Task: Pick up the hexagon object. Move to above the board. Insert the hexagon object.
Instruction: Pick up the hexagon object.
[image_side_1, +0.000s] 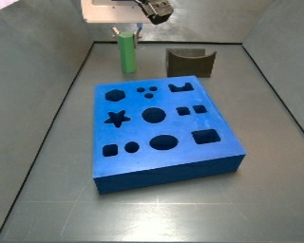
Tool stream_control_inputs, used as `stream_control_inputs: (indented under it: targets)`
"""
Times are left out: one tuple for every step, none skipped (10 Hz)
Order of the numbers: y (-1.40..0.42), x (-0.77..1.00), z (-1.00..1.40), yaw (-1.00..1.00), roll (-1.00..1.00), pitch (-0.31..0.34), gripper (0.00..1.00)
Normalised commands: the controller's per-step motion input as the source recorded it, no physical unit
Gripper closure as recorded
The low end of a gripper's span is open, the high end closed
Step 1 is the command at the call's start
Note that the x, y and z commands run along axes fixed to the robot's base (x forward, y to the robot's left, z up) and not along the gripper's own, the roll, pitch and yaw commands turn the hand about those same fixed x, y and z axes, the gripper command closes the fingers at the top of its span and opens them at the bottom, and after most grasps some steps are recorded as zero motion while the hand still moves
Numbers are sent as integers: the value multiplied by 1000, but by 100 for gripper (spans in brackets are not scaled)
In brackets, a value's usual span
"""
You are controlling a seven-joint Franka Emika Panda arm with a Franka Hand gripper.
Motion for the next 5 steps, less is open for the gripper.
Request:
stream_control_inputs:
  targets:
    - [0, 0, 0, 0, 0, 0, 100]
    - [0, 0, 0, 0, 0, 0, 100]
    - [0, 0, 0, 0, 0, 0, 100]
    - [0, 0, 0, 0, 0, 0, 100]
    - [0, 0, 0, 0, 0, 0, 100]
